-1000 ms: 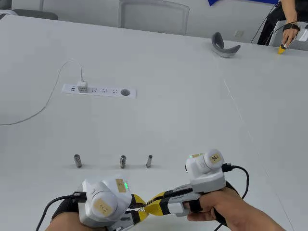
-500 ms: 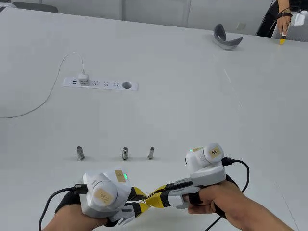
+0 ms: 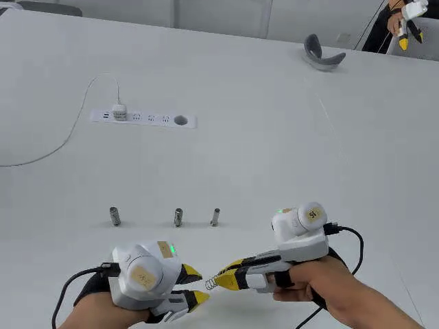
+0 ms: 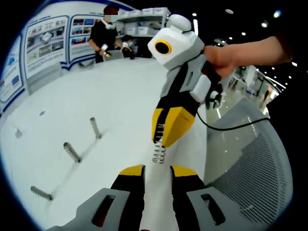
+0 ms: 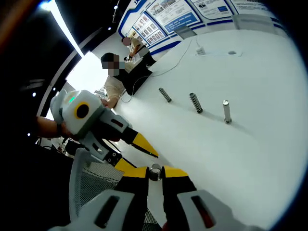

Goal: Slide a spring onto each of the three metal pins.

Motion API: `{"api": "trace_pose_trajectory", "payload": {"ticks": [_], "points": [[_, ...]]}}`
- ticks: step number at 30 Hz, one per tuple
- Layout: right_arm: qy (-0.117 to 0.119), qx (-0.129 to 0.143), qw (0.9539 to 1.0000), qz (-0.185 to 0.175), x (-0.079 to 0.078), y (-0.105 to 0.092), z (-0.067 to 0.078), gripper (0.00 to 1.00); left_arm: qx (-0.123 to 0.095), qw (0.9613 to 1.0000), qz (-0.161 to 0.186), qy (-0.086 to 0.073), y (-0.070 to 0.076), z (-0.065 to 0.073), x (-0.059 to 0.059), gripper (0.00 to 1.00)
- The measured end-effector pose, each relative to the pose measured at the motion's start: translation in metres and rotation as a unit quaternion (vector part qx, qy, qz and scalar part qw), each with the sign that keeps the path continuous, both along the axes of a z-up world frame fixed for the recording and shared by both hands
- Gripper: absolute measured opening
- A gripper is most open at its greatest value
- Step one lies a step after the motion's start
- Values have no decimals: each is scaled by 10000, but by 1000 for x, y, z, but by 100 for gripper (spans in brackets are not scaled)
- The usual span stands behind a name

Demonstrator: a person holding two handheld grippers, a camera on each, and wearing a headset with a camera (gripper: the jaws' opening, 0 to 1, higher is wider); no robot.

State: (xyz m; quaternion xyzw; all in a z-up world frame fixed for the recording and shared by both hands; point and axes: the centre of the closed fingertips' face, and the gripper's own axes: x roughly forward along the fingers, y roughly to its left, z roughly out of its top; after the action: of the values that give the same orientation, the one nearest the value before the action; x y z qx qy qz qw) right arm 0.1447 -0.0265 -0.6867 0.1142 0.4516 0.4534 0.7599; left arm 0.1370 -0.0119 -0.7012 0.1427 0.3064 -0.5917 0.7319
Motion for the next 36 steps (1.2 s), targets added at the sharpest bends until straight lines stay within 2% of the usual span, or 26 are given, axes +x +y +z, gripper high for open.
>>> {"api": "trace_pose_trajectory", "payload": {"ticks": [3, 5, 9, 16, 22, 36], "points": [[-50, -95, 9999, -15, 2, -3, -3, 12, -3, 10000, 90, 24, 3, -1, 2, 22], [-324, -253, 9991, 39, 8, -6, -5, 12, -7, 9999, 168, 24, 5, -1, 5, 23], [-358, -330, 9988, 23, 12, -10, -6, 12, 24, 9996, 282, 1, 10, -3, 9, 29], [-429, -474, 9980, -4, 22, -17, -6, 12, 21, 9989, 473, 59, 18, -5, 15, 33], [-506, -694, 9962, 161, 30, -23, -9, 12, 26, 9980, 627, 61, 23, -7, 20, 37], [-758, -1121, 9899, 424, 64, -39, -5, 12, 22, 9951, 988, 83, 39, -9, 34, 43]]}}
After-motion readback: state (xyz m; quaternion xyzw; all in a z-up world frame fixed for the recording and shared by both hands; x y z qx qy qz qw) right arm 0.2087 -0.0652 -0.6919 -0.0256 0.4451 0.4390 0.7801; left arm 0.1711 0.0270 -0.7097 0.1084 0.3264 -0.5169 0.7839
